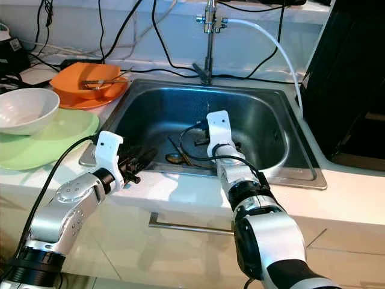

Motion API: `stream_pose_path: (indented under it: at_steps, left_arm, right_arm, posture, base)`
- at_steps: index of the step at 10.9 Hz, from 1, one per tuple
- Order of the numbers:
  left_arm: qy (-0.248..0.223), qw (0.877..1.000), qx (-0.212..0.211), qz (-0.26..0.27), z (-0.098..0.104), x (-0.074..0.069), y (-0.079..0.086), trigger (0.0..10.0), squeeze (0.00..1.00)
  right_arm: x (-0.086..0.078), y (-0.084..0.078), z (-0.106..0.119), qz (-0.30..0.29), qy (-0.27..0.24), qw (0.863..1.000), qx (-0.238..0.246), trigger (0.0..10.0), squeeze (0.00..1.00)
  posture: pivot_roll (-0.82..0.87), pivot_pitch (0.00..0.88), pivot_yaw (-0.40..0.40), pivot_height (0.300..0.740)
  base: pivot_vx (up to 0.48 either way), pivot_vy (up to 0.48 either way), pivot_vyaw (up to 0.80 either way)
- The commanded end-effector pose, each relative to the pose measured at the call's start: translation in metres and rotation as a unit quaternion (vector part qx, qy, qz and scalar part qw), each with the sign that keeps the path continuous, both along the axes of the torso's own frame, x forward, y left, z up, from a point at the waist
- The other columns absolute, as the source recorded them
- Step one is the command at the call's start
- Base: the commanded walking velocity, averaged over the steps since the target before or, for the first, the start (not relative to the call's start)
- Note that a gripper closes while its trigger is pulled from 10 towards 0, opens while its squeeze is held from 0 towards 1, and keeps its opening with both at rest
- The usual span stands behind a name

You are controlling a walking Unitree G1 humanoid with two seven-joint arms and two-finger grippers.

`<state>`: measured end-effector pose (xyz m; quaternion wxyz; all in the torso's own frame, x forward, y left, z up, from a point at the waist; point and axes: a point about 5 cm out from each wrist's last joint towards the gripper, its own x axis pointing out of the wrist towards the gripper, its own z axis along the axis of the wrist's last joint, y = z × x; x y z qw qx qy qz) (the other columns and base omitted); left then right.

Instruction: Kitchen organization

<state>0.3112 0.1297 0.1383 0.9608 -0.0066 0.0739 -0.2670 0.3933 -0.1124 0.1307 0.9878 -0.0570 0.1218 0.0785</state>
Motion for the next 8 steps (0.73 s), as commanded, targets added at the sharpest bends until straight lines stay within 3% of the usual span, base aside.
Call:
stream_pose_path:
  at_steps: [1, 2, 3, 5, 7, 8]
  left_arm:
    - [0.02, 1.0, 0.008, -0.011, -0.008, -0.004, -0.003, 10.0, 0.0]
    - [0.021, 1.0, 0.009, -0.012, -0.008, -0.004, -0.003, 10.0, 0.0]
    - [0.021, 1.0, 0.011, -0.012, -0.008, -0.004, -0.003, 10.0, 0.0]
    - [0.008, 1.0, 0.019, -0.005, -0.007, -0.002, -0.003, 10.0, 0.0]
    - [-0.045, 0.997, 0.052, 0.034, 0.003, 0.004, 0.004, 10.0, 0.0]
    - [-0.085, 0.991, 0.09, 0.059, 0.016, 0.008, 0.014, 10.0, 0.0]
  right_arm:
    - [0.003, 0.004, 0.008, 0.005, -0.008, 1.0, 0.007, 10.0, 1.0]
    - [0.003, 0.005, 0.008, 0.008, -0.011, 1.0, 0.005, 10.0, 0.68]
    - [0.004, 0.006, 0.012, 0.01, -0.027, 1.0, 0.002, 10.0, 0.0]
    - [0.007, 0.006, 0.025, 0.013, -0.07, 0.997, 0.004, 10.0, 0.0]
    - [0.008, 0.012, 0.046, 0.034, -0.139, 0.988, 0.051, 10.0, 0.0]
    - [0.002, 0.023, 0.054, 0.068, -0.176, 0.979, 0.081, 10.0, 0.0]
  posture:
    - [0.25, 0.0, -0.008, 0.74]
    - [0.25, 0.0, -0.008, 0.74]
    - [0.24, 0.0, -0.004, 0.74]
    - [0.24, 0.0, -0.001, 0.74]
    - [0.24, 0.0, 0.002, 0.74]
    - [0.24, 0.0, 0.002, 0.74]
  base:
    - [0.0, 0.0, 0.0]
    - [0.0, 0.0, 0.0]
    - [0.0, 0.0, 0.0]
    - [0.0, 0.0, 0.0]
    - [0.0, 0.0, 0.0]
    - [0.0, 0.0, 0.0]
